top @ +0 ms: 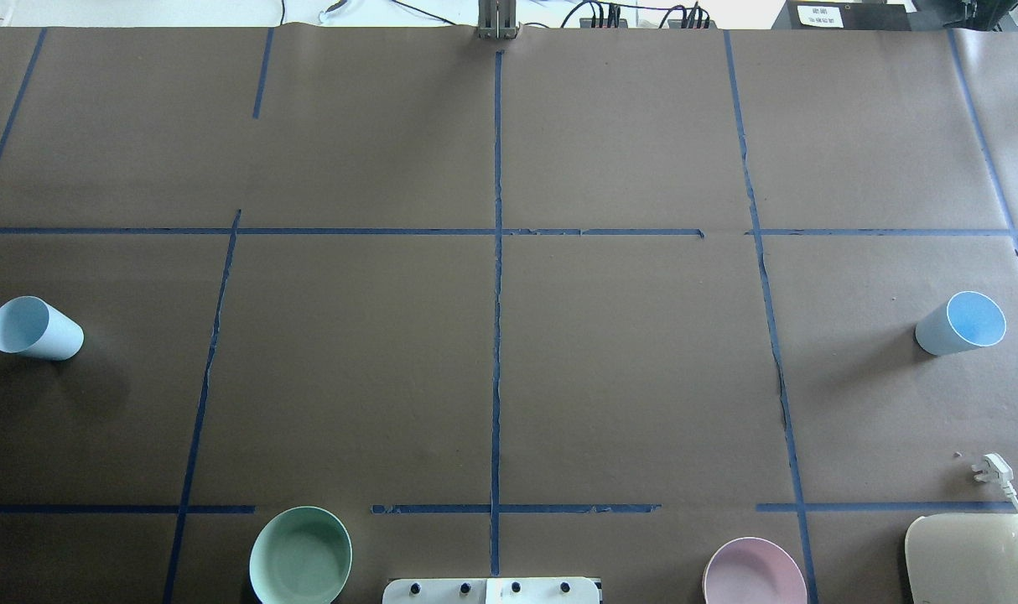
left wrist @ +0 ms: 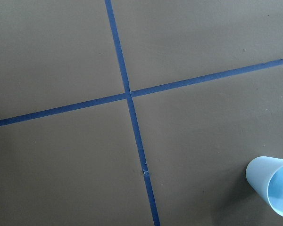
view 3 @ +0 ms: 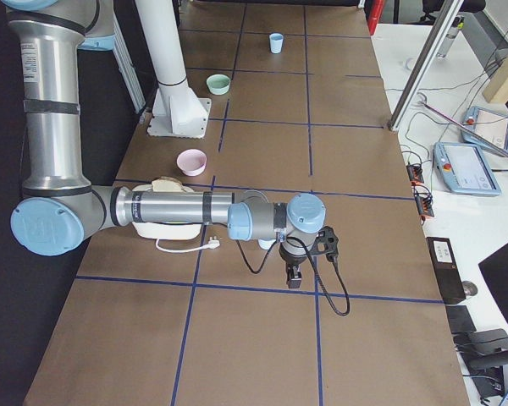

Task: Stack blue cups with both arms

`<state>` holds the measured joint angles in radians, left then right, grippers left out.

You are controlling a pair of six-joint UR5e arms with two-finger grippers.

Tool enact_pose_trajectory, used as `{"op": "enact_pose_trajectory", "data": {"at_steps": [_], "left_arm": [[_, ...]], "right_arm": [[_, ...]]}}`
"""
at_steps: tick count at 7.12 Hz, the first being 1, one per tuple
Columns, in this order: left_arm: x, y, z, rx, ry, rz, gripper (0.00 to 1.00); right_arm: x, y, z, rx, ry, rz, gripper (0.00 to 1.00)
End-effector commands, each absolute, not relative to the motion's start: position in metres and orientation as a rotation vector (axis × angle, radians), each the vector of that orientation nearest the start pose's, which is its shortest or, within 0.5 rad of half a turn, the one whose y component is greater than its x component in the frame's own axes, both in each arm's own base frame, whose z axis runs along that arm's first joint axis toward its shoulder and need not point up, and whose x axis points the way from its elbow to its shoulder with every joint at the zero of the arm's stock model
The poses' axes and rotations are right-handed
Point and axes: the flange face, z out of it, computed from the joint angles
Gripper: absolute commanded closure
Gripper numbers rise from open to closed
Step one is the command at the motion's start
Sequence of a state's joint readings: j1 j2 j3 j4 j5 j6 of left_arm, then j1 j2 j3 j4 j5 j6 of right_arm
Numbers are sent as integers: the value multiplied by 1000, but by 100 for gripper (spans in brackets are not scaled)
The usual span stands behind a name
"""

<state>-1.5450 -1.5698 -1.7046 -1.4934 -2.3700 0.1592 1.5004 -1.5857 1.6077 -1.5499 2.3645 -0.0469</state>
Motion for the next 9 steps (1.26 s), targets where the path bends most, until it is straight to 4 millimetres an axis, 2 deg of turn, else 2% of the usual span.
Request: {"op": "enact_pose_trajectory", "data": {"at_steps": [1, 5, 6, 7, 8, 9], "left_arm": [[-47, -493, 598, 107, 794, 205, 0], [-44, -490, 600, 108, 798, 209, 0], [-43, -489, 593, 117, 809, 213, 0], [-43, -486, 607, 95, 807, 205, 0], [-43, -483, 605, 105, 805, 219, 0], [-43, -464, 617, 86, 811, 209, 0]], "right_arm": [[28, -489, 646, 30, -794, -128, 0], [27, -488, 645, 31, -802, -127, 0], [27, -488, 645, 29, -805, -127, 0], [27, -488, 645, 29, -806, -127, 0], [27, -488, 645, 32, -806, -127, 0], [27, -483, 648, 46, -808, -133, 0]]}}
